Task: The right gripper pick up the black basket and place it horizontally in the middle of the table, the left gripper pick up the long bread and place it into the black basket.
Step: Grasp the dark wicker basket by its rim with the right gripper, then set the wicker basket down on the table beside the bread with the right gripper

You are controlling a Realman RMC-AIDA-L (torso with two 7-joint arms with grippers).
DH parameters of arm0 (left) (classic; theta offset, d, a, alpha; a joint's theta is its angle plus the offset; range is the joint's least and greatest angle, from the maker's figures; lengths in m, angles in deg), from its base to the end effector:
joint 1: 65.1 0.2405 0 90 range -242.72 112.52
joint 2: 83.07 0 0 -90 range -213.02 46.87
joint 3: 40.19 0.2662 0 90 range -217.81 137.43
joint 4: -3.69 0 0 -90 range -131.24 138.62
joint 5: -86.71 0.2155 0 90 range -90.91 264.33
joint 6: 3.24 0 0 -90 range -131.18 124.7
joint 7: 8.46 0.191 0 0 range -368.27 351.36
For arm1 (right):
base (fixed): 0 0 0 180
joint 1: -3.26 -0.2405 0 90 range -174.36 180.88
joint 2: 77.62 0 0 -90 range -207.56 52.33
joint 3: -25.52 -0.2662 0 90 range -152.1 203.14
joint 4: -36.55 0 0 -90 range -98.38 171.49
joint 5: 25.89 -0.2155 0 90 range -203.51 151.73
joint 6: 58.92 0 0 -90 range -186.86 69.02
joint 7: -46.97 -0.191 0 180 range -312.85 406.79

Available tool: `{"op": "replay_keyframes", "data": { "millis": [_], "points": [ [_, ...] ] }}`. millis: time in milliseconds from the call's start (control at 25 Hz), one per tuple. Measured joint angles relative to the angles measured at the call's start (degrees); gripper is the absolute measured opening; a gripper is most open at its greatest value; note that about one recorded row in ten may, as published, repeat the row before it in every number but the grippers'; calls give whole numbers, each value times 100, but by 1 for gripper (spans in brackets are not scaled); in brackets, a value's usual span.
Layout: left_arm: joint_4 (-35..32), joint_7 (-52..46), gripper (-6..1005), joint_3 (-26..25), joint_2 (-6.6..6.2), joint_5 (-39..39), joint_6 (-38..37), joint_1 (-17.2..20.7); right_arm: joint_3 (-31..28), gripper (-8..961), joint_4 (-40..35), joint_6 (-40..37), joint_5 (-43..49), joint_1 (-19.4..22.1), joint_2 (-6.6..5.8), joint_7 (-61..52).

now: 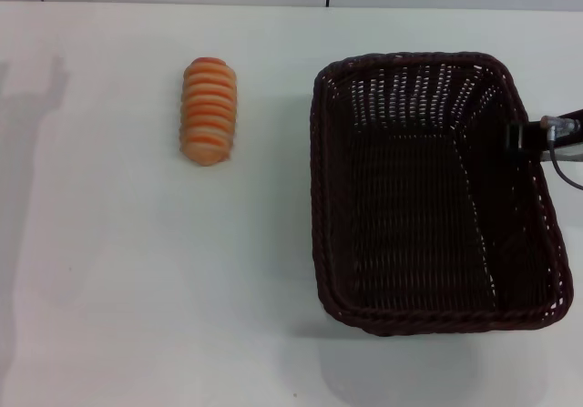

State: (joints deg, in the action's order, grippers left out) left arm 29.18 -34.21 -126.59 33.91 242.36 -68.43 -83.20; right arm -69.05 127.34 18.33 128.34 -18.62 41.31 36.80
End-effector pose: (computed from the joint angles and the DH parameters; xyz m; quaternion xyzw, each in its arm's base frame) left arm -0.3324 0.3967 0.0780 -0.5327 -0.2844 -0.4732 0.6414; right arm 0.2236 0.3760 -0.0202 -0.7371 0.5876 -0.0266 0.3328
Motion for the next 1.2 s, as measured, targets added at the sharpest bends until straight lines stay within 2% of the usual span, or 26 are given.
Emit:
{"op": "replay_keyframes", "data": {
  "millis": [240, 480, 680, 840, 880, 1200],
  "points": [
    [3, -6, 862, 0, 0, 0, -11, 18, 0, 152, 18, -9, 0, 22, 1, 77],
    [11, -35, 863, 0, -6, 0, -22, 18, -38, 141, 12, -112, -1, 26, 0, 334],
    [43, -26, 863, 1, -12, 0, -28, 39, -23, 138, 146, -270, -99, -106, 4, 1127],
    [46, -5, 863, -5, -20, 0, -8, 44, -107, 141, 249, -371, -600, -443, -22, 2047],
    [46, -5, 863, -5, -20, 0, -8, 44, -107, 141, 249, -371, -600, -443, -22, 2047],
    [110, 4, 863, -9, -16, 0, -5, 47, -575, 148, 162, -55, -857, -1196, -47, 3490]
  ]
}}
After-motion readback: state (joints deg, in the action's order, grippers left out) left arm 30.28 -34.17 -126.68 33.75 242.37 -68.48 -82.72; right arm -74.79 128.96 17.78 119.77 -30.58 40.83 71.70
